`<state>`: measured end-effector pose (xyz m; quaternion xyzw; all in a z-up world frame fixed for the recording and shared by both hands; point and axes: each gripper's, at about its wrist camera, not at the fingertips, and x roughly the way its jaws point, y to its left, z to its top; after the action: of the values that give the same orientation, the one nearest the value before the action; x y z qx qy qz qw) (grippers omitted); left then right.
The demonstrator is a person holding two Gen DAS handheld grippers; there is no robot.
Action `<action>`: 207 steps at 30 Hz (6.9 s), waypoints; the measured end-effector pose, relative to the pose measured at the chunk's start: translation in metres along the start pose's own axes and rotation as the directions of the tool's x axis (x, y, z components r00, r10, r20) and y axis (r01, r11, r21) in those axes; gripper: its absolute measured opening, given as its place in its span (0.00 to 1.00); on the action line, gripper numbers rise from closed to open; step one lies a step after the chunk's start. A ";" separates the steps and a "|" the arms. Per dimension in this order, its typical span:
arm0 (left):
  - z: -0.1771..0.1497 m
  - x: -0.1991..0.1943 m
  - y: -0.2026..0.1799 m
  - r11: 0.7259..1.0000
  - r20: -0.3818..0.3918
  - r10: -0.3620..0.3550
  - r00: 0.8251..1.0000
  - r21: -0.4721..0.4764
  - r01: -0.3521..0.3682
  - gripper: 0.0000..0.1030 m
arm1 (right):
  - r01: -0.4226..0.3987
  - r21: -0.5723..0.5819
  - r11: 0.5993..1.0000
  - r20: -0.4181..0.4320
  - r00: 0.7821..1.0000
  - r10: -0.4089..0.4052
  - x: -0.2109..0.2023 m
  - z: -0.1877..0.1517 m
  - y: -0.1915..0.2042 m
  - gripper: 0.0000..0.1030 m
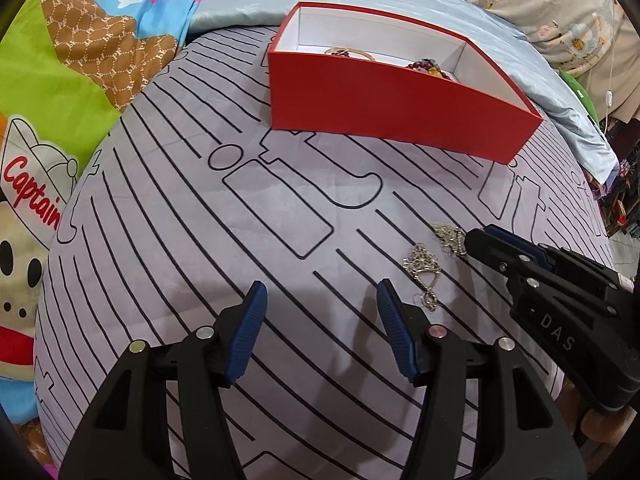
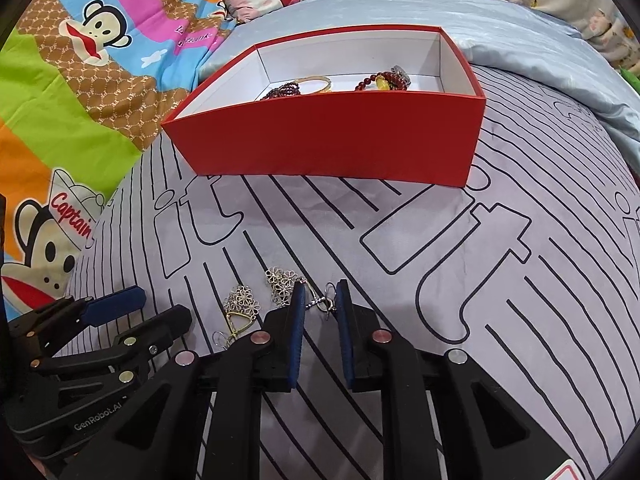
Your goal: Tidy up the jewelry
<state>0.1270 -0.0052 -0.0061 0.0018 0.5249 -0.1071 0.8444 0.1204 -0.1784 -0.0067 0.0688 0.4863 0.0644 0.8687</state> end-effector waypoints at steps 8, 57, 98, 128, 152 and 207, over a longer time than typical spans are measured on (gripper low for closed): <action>-0.002 0.000 -0.018 0.998 -0.002 -0.048 0.999 0.030 0.048 0.53 | 0.014 0.043 0.999 0.006 1.000 -0.015 -0.007 -0.005 -0.016 0.01; -0.002 -0.008 -0.040 0.996 0.064 -0.060 0.996 0.074 0.055 0.16 | -0.006 0.069 0.998 0.057 0.998 0.002 -0.041 -0.013 -0.021 0.01; 0.165 -0.048 -0.038 0.996 0.269 -0.040 0.962 0.090 0.016 0.16 | -0.032 -0.035 0.999 0.271 0.962 0.040 -0.069 0.141 0.002 0.01; 0.209 0.036 -0.035 0.998 0.187 0.015 0.982 0.051 -0.025 0.16 | 0.007 0.003 1.000 0.189 0.982 -0.007 0.013 0.180 -0.016 0.01; 0.176 0.012 -0.041 0.997 0.202 0.036 0.979 0.060 -0.049 0.28 | 0.017 0.035 0.999 0.190 0.981 -0.024 -0.011 0.143 -0.014 0.23; 0.094 -0.029 -0.027 0.987 0.215 0.162 0.963 -0.051 -0.155 0.89 | 0.212 0.143 0.967 0.192 0.952 -0.238 -0.059 0.060 -0.022 0.74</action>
<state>0.1932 -0.0377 0.0651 0.0180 0.4290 -0.0299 0.9026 0.1421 -0.2144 0.0698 0.0717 0.4007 -0.0723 0.9105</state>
